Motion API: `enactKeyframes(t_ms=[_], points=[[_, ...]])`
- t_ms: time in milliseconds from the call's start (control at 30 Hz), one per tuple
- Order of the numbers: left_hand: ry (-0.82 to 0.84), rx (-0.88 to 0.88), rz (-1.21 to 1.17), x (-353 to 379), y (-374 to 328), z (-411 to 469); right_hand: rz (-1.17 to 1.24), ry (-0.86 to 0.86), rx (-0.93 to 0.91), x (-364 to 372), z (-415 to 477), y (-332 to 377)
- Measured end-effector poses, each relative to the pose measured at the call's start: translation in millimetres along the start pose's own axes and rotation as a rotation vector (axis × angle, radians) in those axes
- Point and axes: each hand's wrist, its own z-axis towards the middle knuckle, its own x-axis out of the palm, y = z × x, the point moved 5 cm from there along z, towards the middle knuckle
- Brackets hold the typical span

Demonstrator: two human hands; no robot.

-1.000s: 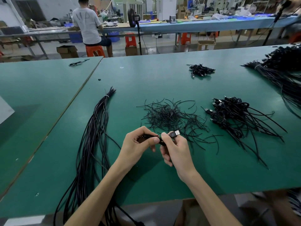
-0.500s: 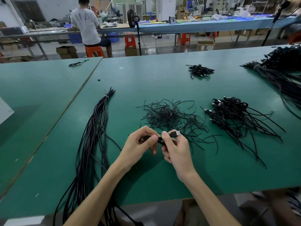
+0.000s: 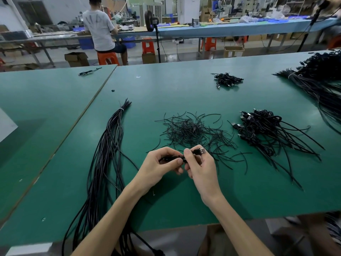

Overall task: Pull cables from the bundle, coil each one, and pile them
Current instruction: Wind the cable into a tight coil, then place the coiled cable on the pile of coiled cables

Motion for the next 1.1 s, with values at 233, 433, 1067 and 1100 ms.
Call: enactKeyframes(t_ms=[233,433,1067,1100], points=[[-0.032,0.093,0.127,0,-7,-3,0.075,0.011,0.056,0,-1,1],[-0.022,0.083,0.120,1,-6,-2,0.117,-0.002,0.097,1,0,0],[0.165,-0.236,0.202,-6,-31,18,0.210,-0.119,0.114,-7,4,-8],[0.116,-0.234,0.139,-5,-32,25,0.205,-0.130,0.120,-8,5,-9]])
